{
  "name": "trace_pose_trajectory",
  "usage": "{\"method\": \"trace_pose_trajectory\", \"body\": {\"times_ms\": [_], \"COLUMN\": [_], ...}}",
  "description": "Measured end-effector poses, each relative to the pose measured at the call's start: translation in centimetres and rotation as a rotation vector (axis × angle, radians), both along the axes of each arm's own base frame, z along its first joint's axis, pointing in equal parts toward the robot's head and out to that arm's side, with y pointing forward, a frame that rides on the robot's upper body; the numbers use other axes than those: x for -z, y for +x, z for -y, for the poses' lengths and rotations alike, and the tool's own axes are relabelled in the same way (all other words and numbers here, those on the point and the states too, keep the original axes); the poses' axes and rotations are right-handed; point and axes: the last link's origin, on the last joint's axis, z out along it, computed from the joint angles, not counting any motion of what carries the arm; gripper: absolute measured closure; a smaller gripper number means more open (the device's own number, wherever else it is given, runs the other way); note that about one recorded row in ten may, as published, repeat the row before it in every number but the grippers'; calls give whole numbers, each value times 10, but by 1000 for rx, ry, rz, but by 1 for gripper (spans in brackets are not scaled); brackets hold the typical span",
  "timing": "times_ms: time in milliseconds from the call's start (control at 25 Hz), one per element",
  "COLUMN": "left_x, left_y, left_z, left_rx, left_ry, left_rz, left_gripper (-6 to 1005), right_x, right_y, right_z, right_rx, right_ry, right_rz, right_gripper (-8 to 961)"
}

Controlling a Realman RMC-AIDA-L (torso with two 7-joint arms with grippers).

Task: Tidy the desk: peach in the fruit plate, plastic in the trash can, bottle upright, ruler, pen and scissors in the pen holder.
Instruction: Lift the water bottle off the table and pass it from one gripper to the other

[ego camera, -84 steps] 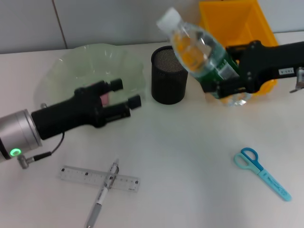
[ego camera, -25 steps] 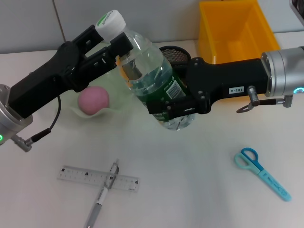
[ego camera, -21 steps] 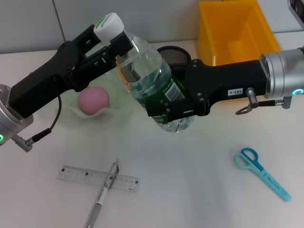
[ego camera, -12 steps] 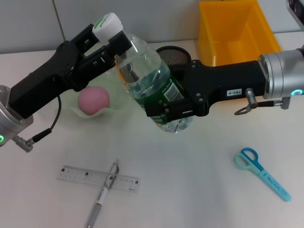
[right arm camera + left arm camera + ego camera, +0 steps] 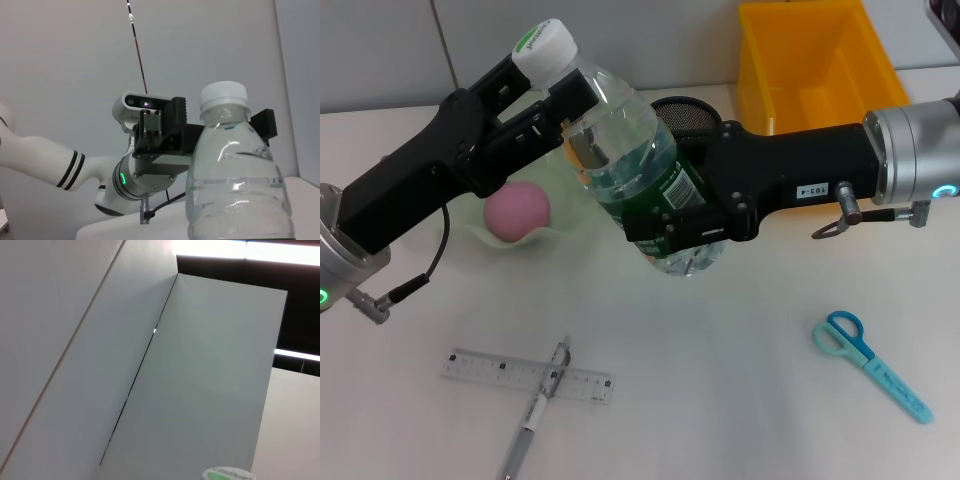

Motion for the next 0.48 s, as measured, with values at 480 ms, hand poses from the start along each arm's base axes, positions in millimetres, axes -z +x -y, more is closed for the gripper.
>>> {"method": "trace_pose_trajectory", "body": {"times_ms": [480], "left_x": [0], "left_y": [0], "left_z": [0], "left_rx": [3], "left_ry": [7], "left_rz": [-2], "left_gripper": [324], "right_x": [1], "right_y": [-2], "right_z": [0], "right_rx": [-7], "right_ry": [-7], "right_rz": [4], "right_gripper": [178]}}
